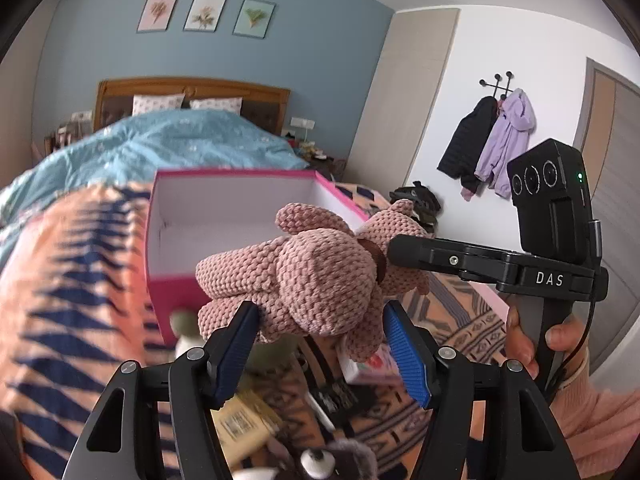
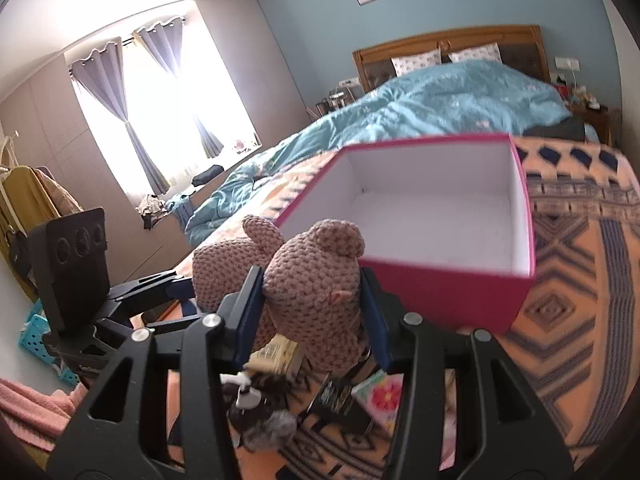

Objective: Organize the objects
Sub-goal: 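Close both grippers on the pink knitted bear and lift it over the box, then lower the pink bear into the box and open both grippers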

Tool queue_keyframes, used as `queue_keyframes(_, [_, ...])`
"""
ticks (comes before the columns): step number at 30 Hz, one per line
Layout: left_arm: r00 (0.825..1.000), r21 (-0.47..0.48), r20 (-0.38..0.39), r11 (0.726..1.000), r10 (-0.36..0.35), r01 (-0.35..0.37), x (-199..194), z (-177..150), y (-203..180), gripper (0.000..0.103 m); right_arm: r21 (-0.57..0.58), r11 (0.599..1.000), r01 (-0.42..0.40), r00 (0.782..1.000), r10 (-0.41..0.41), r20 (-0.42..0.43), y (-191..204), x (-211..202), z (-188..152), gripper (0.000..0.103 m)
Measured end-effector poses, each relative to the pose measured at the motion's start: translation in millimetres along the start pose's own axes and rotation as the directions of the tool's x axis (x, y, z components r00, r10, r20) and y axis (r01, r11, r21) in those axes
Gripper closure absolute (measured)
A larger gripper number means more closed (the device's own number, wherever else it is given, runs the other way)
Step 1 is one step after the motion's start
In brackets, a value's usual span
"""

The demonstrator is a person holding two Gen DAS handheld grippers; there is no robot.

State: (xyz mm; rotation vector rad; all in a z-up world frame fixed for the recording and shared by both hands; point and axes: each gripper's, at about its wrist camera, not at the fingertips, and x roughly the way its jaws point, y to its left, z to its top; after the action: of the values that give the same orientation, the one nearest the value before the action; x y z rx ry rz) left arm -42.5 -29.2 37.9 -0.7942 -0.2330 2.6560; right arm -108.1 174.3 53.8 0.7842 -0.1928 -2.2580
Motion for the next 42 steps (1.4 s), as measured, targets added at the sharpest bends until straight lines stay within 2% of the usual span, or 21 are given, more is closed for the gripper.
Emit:
queue_keyframes(10, [0.999, 0.039, 0.016, 0.999, 0.036, -0.036, 25, 52, 21, 0.037, 0.006, 1.000, 0.001, 0.999, -0.001, 0.036, -18, 27, 55, 0.054])
queue_keyframes(15, [0.999, 0.016, -0.027, 0.999, 0.045, -0.044, 49, 61, 41, 0.037, 0.036, 0.999, 0.013, 1.000, -0.014, 0.025, -29, 48, 65, 0.054])
queue_keyframes(22, [0.988, -0.017, -0.122, 0.995, 0.093, -0.096, 87, 55, 66, 0.037, 0.063, 0.997, 0.053, 0.997, -0.049, -0.056, -50, 88, 58, 0.054])
queue_keyframes(27, [0.980, -0.019, -0.161, 0.992, 0.121, -0.126, 100, 49, 73, 0.037, 0.092, 0.994, 0.062, 0.992, -0.051, -0.119, -64, 110, 48, 0.053])
queue_keyframes(31, [0.965, -0.001, -0.188, 0.983, 0.182, -0.185, 108, 45, 77, 0.038, 0.094, 0.991, 0.090, 0.983, -0.073, -0.171, -68, 126, 42, 0.053])
queue_keyframes(37, [0.959, 0.020, -0.177, 0.975, 0.219, -0.219, 106, 43, 74, 0.039, 0.098, 0.985, 0.142, 0.961, -0.113, -0.253, -78, 148, 34, 0.050])
queue_keyframes(40, [0.958, 0.020, -0.164, 0.972, 0.233, -0.233, 101, 41, 73, 0.038, 0.068, 0.977, 0.200, 0.952, -0.177, -0.251, -80, 146, 35, 0.049])
queue_keyframes(42, [0.963, 0.012, -0.146, 0.974, 0.227, -0.227, 94, 41, 72, 0.037, 0.049, 0.973, 0.225, 0.949, -0.207, -0.237, -78, 139, 36, 0.043])
